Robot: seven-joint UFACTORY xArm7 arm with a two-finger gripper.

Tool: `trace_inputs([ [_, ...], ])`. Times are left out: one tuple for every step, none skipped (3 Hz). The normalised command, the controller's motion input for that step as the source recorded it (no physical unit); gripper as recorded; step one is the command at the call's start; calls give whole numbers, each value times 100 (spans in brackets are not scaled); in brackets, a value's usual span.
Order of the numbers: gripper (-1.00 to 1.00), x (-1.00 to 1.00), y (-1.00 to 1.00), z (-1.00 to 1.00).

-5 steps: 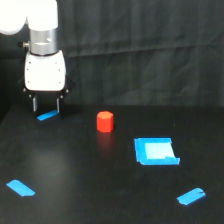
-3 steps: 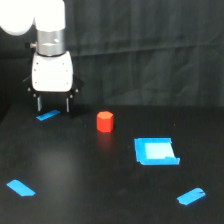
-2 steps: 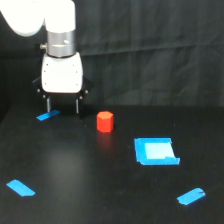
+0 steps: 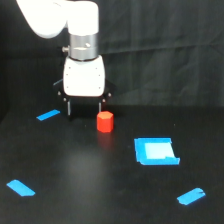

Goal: Pick up the red object from the table

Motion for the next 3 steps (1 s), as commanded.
trace_inputs([
  [100, 95, -34, -29],
  [100, 48, -16, -28],
  [96, -20, 2, -6],
])
